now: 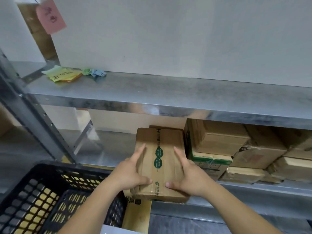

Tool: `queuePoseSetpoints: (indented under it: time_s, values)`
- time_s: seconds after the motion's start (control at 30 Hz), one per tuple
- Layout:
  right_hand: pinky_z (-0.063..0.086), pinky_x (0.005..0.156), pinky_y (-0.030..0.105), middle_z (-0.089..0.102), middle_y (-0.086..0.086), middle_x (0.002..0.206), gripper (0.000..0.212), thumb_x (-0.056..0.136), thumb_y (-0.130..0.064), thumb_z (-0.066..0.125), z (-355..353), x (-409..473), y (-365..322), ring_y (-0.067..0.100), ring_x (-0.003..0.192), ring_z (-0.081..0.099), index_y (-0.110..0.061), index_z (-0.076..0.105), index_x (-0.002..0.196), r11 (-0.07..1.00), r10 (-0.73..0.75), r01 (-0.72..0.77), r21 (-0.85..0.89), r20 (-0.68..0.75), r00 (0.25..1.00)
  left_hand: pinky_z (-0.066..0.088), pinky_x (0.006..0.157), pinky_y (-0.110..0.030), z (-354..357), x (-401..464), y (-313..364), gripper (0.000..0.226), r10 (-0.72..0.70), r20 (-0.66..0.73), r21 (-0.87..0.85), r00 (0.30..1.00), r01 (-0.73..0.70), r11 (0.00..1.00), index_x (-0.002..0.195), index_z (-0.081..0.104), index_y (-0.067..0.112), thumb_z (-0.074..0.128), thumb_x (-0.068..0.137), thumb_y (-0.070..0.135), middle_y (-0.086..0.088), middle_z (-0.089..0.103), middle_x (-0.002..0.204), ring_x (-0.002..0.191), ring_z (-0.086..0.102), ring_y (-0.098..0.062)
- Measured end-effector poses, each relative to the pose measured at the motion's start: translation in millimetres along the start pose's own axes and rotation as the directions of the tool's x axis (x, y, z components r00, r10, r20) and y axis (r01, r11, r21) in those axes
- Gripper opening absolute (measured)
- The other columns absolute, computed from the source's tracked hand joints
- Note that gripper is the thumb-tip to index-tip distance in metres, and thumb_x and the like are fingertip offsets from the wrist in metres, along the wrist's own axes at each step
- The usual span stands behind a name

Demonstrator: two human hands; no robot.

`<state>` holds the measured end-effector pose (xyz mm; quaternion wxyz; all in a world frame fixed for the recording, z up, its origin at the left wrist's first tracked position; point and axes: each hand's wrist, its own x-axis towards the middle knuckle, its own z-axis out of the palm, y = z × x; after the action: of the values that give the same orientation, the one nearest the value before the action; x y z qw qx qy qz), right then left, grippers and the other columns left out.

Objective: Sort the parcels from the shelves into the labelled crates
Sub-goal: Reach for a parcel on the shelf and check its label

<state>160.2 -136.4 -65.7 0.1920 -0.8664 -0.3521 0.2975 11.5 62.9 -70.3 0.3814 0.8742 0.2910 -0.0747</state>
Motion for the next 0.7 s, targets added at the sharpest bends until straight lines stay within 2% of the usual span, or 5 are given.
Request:
queuePoseSetpoints:
  time_s: [0.17,0.4,0.5,0.6,0.7]
  values:
    - [0.044,0.107,0.034,0.042,0.003,0.146,0.142,0.055,-0.068,0.088,1,-1,1,0.018,0.124,0.05,-0.053,-0.011,0.155,0.995,-0.003,0.003,0.102,0.003,1.0,0.05,0.098,-0.035,9,-19,8,0.096,-0.039,-0.107,0.019,0.993,0.041,0.999,0.141,0.026,0.054,0.083,0.065,0.064,0.0,0.048,0.136,0.112,0.056,-0.018]
    - [0.047,0.104,0.041,0.05,-0.004,0.15,0.155,0.057,-0.055,0.093,-11,-45,11,0.019,0.123,0.058,-0.06,-0.039,0.138,0.972,-0.146,0.156,0.175,-0.069,0.987,0.047,0.106,-0.042,27,-86,43,0.159,-0.133,-0.247,0.003,0.96,0.138,0.99,0.14,-0.032,0.06,0.098,0.051,0.044,0.002,0.032,0.15,0.124,0.051,-0.019]
    - [0.048,0.103,0.042,0.05,-0.003,0.152,0.154,0.059,-0.06,0.091,-21,-63,17,0.024,0.123,0.059,-0.06,-0.042,0.135,0.962,-0.161,0.177,0.207,-0.091,0.983,0.045,0.107,-0.041,37,-116,65,0.168,-0.205,-0.345,-0.052,0.916,0.199,0.979,0.141,-0.037,0.056,0.1,0.045,0.044,0.006,0.03,0.156,0.129,0.049,-0.017]
    - [0.048,0.102,0.041,0.048,-0.008,0.152,0.153,0.055,-0.065,0.091,-35,-76,23,0.021,0.126,0.057,-0.058,-0.033,0.143,0.95,-0.187,0.204,0.237,-0.09,0.978,0.044,0.109,-0.043,49,-140,83,0.164,-0.257,-0.442,-0.122,0.859,0.226,0.967,0.149,-0.025,0.052,0.099,0.043,0.049,0.013,0.034,0.155,0.133,0.046,-0.013]
    - [0.047,0.106,0.042,0.049,-0.019,0.146,0.129,0.059,-0.061,0.091,-48,-83,35,0.013,0.129,0.052,-0.055,0.001,0.151,0.913,-0.311,0.315,0.261,-0.059,0.949,0.052,0.097,-0.036,62,-162,94,0.112,-0.189,-0.545,-0.16,0.817,0.119,0.98,0.149,0.018,0.053,0.085,0.06,0.066,0.021,0.051,0.136,0.12,0.053,-0.004]
